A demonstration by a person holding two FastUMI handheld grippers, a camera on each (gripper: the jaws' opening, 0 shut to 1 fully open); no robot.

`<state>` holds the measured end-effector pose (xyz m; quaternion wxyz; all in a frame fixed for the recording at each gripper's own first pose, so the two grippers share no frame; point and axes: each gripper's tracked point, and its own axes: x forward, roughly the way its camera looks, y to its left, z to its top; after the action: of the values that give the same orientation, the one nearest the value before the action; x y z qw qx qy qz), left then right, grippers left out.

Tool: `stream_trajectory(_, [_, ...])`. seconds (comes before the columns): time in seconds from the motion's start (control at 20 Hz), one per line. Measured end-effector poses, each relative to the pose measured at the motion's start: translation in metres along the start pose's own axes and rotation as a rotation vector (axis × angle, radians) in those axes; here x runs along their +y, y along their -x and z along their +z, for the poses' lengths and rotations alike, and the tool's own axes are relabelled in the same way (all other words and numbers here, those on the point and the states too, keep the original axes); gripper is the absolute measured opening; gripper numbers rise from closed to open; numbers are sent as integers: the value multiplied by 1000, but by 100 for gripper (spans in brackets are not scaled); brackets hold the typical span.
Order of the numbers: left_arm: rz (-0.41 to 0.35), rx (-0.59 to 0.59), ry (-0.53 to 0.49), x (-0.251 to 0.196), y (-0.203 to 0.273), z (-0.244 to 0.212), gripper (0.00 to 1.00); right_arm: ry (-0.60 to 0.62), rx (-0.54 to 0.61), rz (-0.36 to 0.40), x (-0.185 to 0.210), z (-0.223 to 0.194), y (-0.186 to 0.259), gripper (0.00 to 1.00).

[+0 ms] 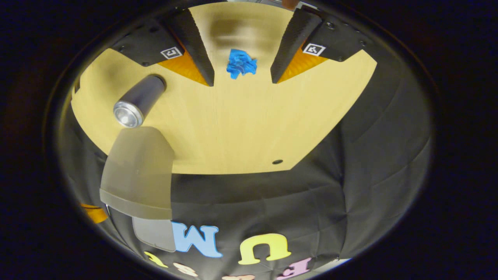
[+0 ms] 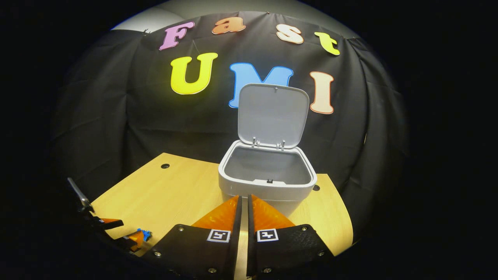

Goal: Press the lid of the desktop garbage bin to open it, pick up the crumpled paper on the desktop and throw it into the bin, then pick up the pop can on the desktop and drop it into the bin, and finally close the garbage bin lid.

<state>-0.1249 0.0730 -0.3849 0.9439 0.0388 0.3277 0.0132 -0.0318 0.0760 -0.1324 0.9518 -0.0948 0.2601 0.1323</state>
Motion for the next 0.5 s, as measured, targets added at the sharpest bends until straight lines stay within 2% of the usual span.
stream_trajectory(0.1, [19, 44, -10, 5, -11, -17, 100, 7, 11, -12, -2, -3, 4, 11])
stream_trajectory(0.15, [20, 62, -11, 5, -15, -26, 97, 10, 15, -19, -3, -4, 5, 11])
stream_trajectory(0.2, [10, 90, -3, 2, -22, -37, 100, 12, 22, -31, -6, -5, 9, 11])
stream_trajectory(0.25, [6, 102, 1, 2, -26, -42, 97, 15, 26, -38, -7, -7, 10, 11])
stream_trajectory(0.35, [11, 131, 9, 4, -31, -52, 97, 23, 37, -48, -8, -11, 13, 11])
stream_trajectory(0.4, [10, 108, 18, 4, -36, -46, 100, 31, 44, -54, -9, -13, 15, 11])
stream_trajectory(0.5, [-15, 112, 51, -3, -39, -45, 100, 35, 53, -58, -10, -16, 16, 11])
